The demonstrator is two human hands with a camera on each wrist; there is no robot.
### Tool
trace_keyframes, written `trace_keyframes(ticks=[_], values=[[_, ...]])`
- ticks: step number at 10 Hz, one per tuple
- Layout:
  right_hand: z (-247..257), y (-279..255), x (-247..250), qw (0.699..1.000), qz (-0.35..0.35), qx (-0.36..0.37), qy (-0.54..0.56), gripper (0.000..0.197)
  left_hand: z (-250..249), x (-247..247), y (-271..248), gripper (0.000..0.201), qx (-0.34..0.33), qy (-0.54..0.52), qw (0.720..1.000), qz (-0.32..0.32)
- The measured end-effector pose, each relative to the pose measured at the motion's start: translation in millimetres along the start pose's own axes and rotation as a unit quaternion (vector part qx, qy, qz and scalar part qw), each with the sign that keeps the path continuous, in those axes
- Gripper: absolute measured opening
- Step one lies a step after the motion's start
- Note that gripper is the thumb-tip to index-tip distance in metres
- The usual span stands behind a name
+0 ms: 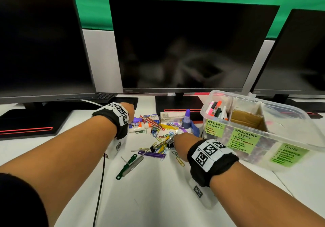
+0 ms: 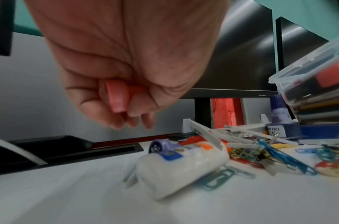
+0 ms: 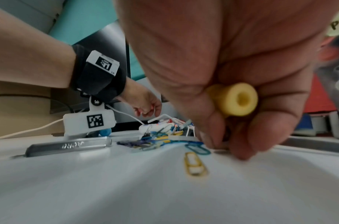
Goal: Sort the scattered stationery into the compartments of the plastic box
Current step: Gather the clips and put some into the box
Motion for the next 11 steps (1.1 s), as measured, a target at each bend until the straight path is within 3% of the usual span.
trace_keyframes(ticks=[1, 2, 3, 4, 5, 6, 7, 9, 11], values=[[-1.3, 5.3, 0.7, 1.0, -0.015, -0.003, 0.026, 0.05, -9.6, 12.8, 4.2, 0.039, 0.003, -0.029, 0.999, -0.034], [-4.0, 1.9, 2.2, 0.998, -0.022, -0.016, 0.057, 0.052, -23.2, 2.2, 11.1, 0.036, -0.023, -0.001, 1.0, -0.007], [-7.6, -0.9, 1.2, 0.998, -0.031, -0.008, 0.048, 0.036, -32.8, -14.8, 22.9, 0.036, -0.052, 0.057, 0.997, 0.022], [-15.4, -3.2, 10.1, 0.998, -0.034, -0.031, 0.047, 0.036, -32.9, -33.0, 51.1, 0.036, -0.052, 0.08, 0.995, 0.032], [-28.6, -11.9, 35.0, 0.986, -0.099, -0.065, 0.113, 0.042, -25.7, -16.0, 20.6, 0.04, -0.041, 0.068, 0.997, 0.006], [-43.6, -33.5, 56.7, 0.966, -0.19, -0.044, 0.168, 0.03, -21.6, 7.8, -12.3, 0.034, -0.03, -0.025, 0.999, -0.032], [-66.7, -61.3, 71.8, 0.941, -0.238, -0.051, 0.237, 0.026, -25.2, 39.2, -32.2, 0.034, -0.052, -0.154, 0.983, -0.08], [-156.5, -116.7, 80.4, 0.847, -0.366, -0.117, 0.367, 0.016, -79.6, 114.2, -92.8, 0.023, -0.181, -0.339, 0.915, -0.124], [-195.2, -104.8, 41.3, 0.858, -0.326, -0.164, 0.363, 0.018, -153.9, 149.0, -144.3, 0.026, -0.283, -0.446, 0.843, -0.1]])
Point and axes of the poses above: each hand's wrist, its own y-axis towards the middle knuckle, its own x-axis out of the back of the hand, z = x × y, the point moved 8 cm from there along y, towards the middle knuckle, and after that the axes turned 3 degrees about x, right-handed, at the moved point
